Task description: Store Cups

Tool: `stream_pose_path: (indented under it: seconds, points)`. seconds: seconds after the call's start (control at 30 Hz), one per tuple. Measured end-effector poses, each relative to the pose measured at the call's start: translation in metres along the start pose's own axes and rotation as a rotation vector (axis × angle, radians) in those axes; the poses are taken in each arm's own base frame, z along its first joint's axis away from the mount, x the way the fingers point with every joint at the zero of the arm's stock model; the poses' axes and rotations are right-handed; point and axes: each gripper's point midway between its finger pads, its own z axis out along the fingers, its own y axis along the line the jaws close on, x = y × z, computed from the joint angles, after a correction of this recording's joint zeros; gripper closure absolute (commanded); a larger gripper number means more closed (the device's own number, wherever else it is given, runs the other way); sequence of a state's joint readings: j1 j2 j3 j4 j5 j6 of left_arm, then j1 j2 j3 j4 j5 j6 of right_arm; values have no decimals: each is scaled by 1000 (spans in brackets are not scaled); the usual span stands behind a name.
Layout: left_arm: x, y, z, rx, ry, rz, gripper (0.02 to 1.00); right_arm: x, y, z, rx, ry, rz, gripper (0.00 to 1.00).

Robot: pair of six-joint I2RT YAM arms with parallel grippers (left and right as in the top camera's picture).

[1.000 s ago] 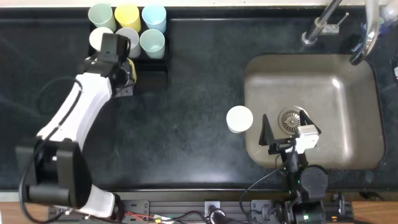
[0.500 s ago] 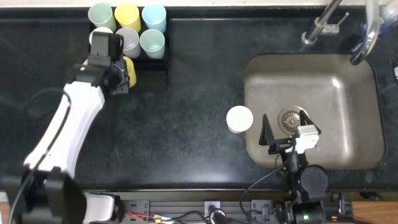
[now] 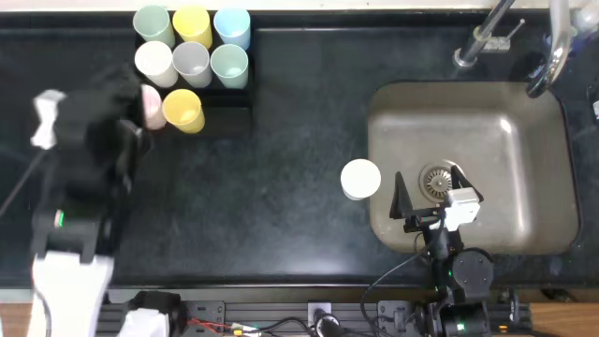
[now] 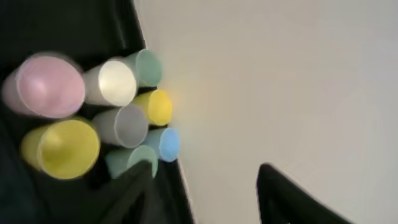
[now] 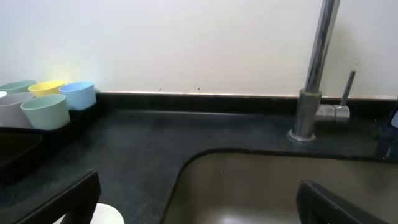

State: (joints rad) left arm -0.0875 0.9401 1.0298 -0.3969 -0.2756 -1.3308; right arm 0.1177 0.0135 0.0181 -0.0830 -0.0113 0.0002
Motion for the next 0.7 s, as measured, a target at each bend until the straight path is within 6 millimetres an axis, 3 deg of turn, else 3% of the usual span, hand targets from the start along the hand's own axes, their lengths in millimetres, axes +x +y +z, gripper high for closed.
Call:
stream_pose_path:
  seconds: [0.1,0.2,0.3,0.47,0.6,0.7]
  points:
    - [-16,-23,-26,255,-96,241,279,0,0,0,0,0,0,5]
    - [-15,-22,-48,453,-209,518,119,0,0,0,0,0,0,5]
    - [0,9,-53,524,-267,742,40,0,0,0,0,0,0,5]
    - [32,87,-46,505,-240,952,18,0,0,0,0,-1,0,3]
    - [41,113,-53,524,-252,1009,20,0,0,0,0,-2,0,3]
    - [43,120,-56,518,-246,1030,18,0,0,0,0,-1,0,3]
